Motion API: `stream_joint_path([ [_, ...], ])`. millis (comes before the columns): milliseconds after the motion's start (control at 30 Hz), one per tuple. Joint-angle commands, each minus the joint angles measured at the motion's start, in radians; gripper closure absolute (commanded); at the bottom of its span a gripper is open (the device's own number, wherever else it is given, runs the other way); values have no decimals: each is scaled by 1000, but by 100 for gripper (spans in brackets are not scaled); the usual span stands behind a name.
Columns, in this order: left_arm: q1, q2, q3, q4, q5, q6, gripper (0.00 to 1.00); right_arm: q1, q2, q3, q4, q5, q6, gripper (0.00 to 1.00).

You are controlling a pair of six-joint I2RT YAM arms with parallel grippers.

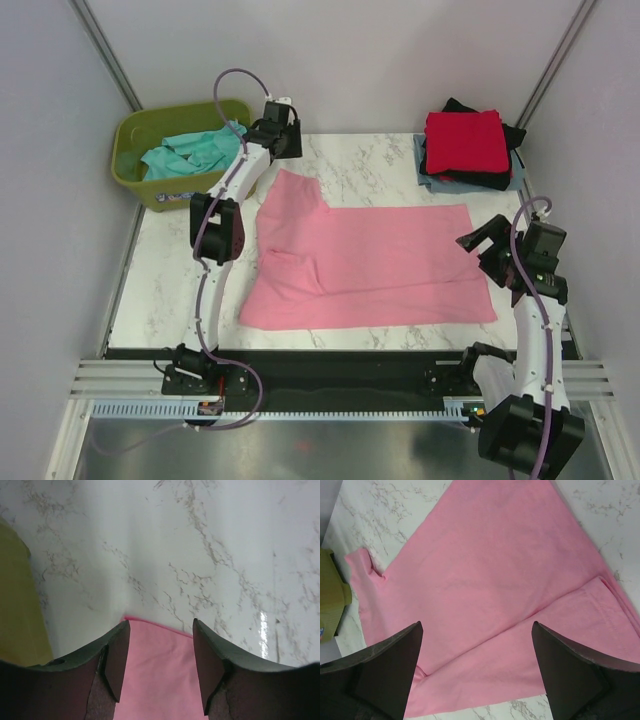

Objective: Fold and stack the t-shirts

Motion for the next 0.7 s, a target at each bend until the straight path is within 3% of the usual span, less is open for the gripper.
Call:
stream_joint_path([
  [0,10,80,108,-17,-141,104,39,25,3,21,50,-30,-34,2],
  [167,47,155,126,-57,-89,78,38,42,12,7,65,-47,-31,2],
  [333,47,135,33,-60,-65,48,38,42,23,3,80,-44,-32,2],
  [467,48,152,54,-74,-39,53,39,43,25,-2,82,-45,-31,2],
  [667,48,152,51,-69,39,61,62,43,26,-10,97,-15,-42,2],
])
